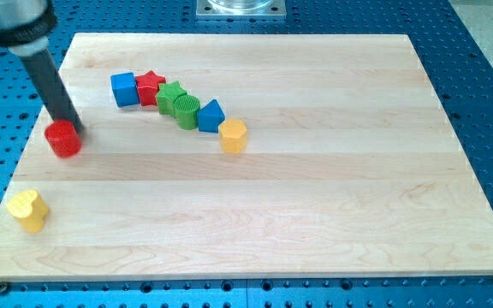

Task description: Separate the cube and red star

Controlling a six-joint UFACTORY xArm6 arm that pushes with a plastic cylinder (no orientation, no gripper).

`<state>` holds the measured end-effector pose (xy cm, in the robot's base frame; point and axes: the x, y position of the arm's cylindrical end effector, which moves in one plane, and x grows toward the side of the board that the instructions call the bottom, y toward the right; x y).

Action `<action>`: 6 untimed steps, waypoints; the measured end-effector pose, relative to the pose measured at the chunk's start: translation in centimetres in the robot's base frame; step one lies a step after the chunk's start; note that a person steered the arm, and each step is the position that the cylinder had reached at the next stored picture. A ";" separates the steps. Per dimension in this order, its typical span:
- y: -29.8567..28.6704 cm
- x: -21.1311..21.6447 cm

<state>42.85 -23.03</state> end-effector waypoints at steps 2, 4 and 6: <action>5.4 -1.1; 7.4 -9.1; 5.6 -13.9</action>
